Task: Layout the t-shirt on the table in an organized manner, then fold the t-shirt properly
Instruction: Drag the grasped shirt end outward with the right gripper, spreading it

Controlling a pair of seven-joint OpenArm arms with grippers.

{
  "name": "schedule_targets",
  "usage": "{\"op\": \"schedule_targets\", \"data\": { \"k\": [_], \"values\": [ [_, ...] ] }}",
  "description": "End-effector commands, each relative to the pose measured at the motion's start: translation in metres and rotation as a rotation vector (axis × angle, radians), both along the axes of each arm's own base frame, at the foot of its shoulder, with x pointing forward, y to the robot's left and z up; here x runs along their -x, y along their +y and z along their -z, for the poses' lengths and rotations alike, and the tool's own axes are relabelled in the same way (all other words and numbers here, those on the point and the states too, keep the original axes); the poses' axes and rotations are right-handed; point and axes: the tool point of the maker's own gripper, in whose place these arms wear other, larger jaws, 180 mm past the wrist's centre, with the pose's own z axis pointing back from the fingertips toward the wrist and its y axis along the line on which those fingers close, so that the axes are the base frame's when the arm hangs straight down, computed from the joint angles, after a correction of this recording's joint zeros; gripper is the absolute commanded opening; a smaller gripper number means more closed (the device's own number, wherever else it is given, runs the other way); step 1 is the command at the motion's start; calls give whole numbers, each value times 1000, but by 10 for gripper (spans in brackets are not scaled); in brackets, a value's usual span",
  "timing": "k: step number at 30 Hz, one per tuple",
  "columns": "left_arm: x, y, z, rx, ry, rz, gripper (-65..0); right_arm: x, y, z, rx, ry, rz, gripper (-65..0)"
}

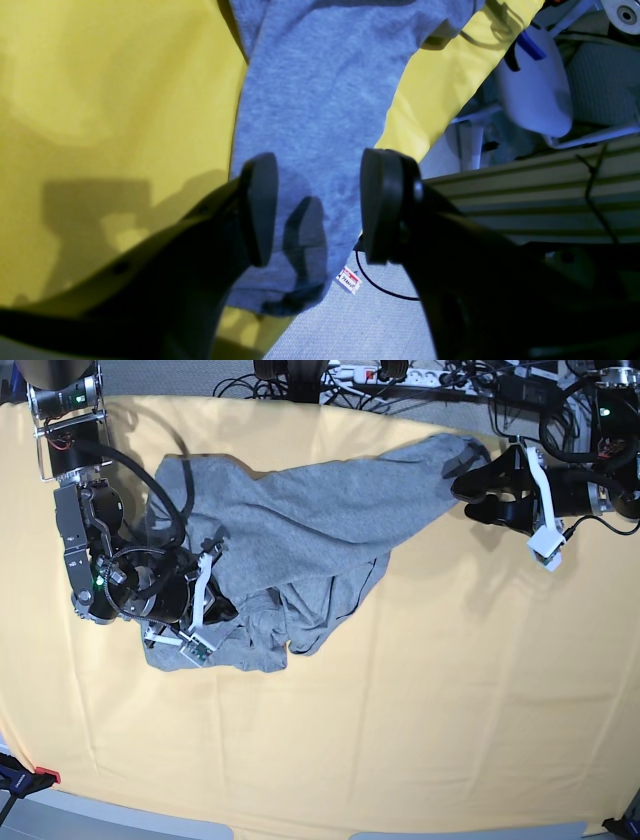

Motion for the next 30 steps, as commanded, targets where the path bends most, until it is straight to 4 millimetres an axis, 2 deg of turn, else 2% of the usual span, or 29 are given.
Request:
{"op": "schedule_targets", "data": {
  "k": [1,4,8,11,12,14,16,17,20,21,22,25,30],
  "values": [
    [-5,0,-11,14,-39,6,-366,-16,-2,-30,-29,-85,10,-650],
    [-5,0,-11,14,-38,6,-366,-25,-8,-64,-44,-184,38,-650],
    [-5,0,-11,14,-38,6,-366,-33,-41,-116,-45,-319,164,-650],
    [-5,0,-11,14,-39,6,-366,-25,-67,-135,-51,-374,250,-650],
    [-5,0,-11,14,-39,6,-366,-20,-70,-137,-77,-372,252,-650],
    [-5,0,-11,14,-39,6,-366,-6,-65,-132,-124,-342,207,-650],
    [-5,0,-11,14,-39,6,-366,3,-60,-118,-118,-309,176,-650],
    [-5,0,-11,14,-39,6,-366,5,-57,-113,-127,-294,168,-610],
    [-5,0,-11,14,-39,6,-366,7,-40,-100,-173,-257,143,-362],
    [-5,0,-11,14,-38,6,-366,7,-34,-97,-196,-250,133,-305],
    [-5,0,-11,14,-39,6,-366,5,-28,-95,-216,-246,121,-284],
    [-5,0,-11,14,-38,6,-366,-2,-17,-81,-231,-206,100,-286],
    [-5,0,-11,14,-38,6,-366,-25,-19,-54,-264,-105,145,-286]
  ]
}}
